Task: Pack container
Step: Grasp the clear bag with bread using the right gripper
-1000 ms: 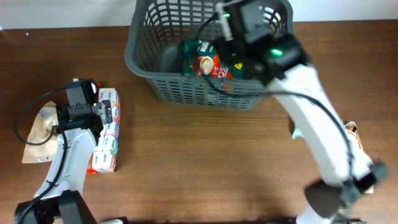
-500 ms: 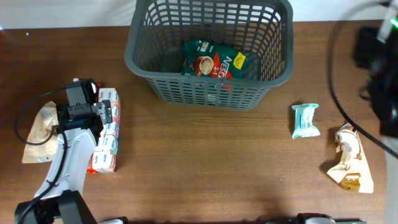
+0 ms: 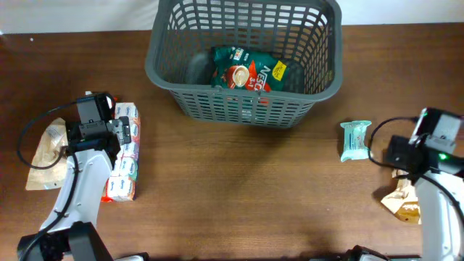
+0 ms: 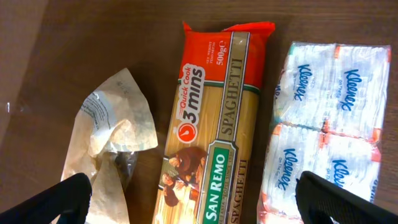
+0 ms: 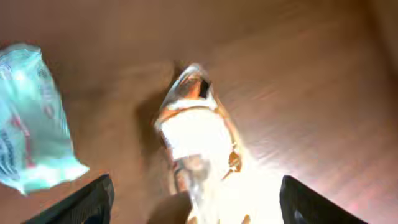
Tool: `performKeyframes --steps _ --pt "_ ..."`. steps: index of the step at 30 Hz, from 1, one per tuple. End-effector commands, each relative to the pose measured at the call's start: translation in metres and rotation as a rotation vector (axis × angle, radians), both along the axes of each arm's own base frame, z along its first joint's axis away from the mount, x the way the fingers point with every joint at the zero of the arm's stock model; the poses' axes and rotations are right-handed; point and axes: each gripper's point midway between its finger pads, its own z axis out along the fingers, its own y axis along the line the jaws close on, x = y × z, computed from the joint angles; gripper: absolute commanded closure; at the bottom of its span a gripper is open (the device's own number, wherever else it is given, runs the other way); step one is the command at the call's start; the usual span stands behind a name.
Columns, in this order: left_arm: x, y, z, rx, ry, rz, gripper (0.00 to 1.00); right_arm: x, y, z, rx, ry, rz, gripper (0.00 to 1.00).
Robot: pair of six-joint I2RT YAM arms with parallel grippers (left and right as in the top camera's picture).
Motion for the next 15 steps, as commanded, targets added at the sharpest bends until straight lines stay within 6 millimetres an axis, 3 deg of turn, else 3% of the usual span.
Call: performKeyframes --steps 1,11,15 --pt "0.000 0.003 0.008 0.017 -0.011 0.001 0.01 -0.004 -0.003 -0.014 0.008 0.037 -0.016 0.17" --pt "0.000 0.003 0.008 0.017 -0.011 0.001 0.01 -0.018 -0.015 -0.078 0.056 0.259 -0.061 0.18" --pt "0.000 0.003 0.008 0.017 -0.011 0.001 0.01 -0.017 -0.026 -0.090 0.061 0.262 -0.091 0.17"
